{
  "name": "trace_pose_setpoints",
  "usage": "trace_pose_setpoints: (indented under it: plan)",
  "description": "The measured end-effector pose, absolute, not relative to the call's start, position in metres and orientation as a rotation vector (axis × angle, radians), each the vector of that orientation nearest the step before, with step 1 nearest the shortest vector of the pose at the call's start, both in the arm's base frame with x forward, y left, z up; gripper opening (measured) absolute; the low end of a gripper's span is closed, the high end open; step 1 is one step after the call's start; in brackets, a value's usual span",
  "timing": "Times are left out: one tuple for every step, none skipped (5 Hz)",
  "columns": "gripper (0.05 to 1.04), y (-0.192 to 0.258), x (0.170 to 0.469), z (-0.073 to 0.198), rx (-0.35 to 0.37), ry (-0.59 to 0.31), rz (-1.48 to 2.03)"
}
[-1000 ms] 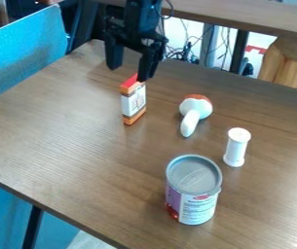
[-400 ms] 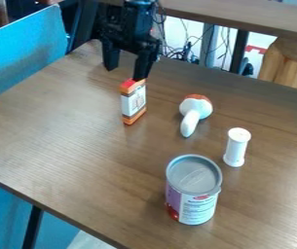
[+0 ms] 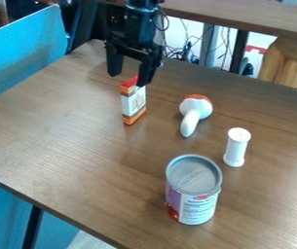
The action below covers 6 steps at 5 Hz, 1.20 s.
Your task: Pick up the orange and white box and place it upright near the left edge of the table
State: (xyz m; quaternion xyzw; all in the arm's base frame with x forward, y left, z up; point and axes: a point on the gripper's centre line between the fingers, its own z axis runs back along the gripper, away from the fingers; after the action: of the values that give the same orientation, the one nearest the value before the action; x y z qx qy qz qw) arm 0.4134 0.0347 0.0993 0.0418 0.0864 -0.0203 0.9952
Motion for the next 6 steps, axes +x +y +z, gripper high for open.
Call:
trace_pose_setpoints:
  plan:
    - [0.991,0.0359,0.4136,0.0861,0.089,0.228,-0.032]
    - [0.911,0.0384,0.4126,0.0854,0.107,0.242,-0.011]
    - [0.641,0.0383,0.4115,0.0786,0.109,0.267,0.012]
    - [0.401,0.0362,0.4115,0.0787,0.093,0.276,0.004]
    - [0.392,0.0353,0.4099,0.0794,0.085,0.287,-0.019]
    - [0.392,0.0323,0.4044,0.0884,0.057,0.268,-0.039]
